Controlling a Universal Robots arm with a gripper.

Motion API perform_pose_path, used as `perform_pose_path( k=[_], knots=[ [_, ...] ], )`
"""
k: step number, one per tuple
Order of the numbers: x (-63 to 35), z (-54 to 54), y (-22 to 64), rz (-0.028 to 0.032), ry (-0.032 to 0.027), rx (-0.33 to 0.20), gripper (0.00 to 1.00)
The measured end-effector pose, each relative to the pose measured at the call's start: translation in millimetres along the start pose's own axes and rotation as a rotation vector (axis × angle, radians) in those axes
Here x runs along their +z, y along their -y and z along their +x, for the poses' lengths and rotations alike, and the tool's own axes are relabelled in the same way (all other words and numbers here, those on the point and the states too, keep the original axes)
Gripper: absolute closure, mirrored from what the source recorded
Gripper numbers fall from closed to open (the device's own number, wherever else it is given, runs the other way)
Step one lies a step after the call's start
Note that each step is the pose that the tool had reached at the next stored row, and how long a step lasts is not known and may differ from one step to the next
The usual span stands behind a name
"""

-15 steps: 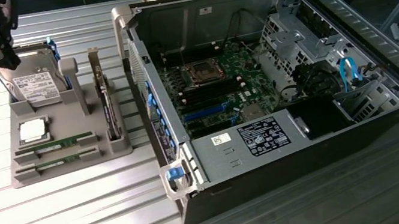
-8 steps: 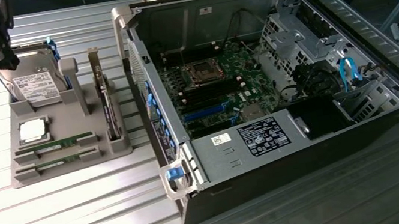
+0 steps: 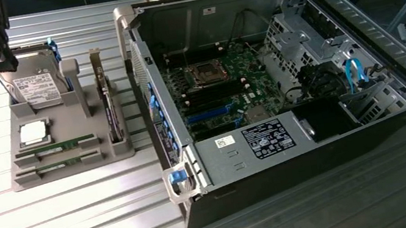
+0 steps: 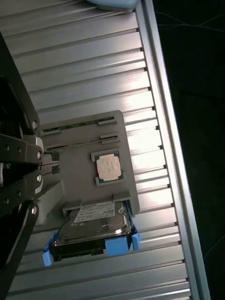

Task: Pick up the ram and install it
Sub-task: 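Pick up the ram and move it above insertion slot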

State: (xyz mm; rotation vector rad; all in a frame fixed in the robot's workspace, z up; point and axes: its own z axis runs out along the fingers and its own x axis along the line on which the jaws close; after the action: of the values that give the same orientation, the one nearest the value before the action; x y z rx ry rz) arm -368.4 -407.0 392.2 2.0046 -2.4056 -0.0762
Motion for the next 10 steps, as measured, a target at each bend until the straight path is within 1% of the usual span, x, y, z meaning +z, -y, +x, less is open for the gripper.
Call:
perform_pose_path(
  k=[10],
  knots=[
    [0.0, 0.0, 0.0, -0.0046, -0.0084, -0.191, 0.90]
  ],
)
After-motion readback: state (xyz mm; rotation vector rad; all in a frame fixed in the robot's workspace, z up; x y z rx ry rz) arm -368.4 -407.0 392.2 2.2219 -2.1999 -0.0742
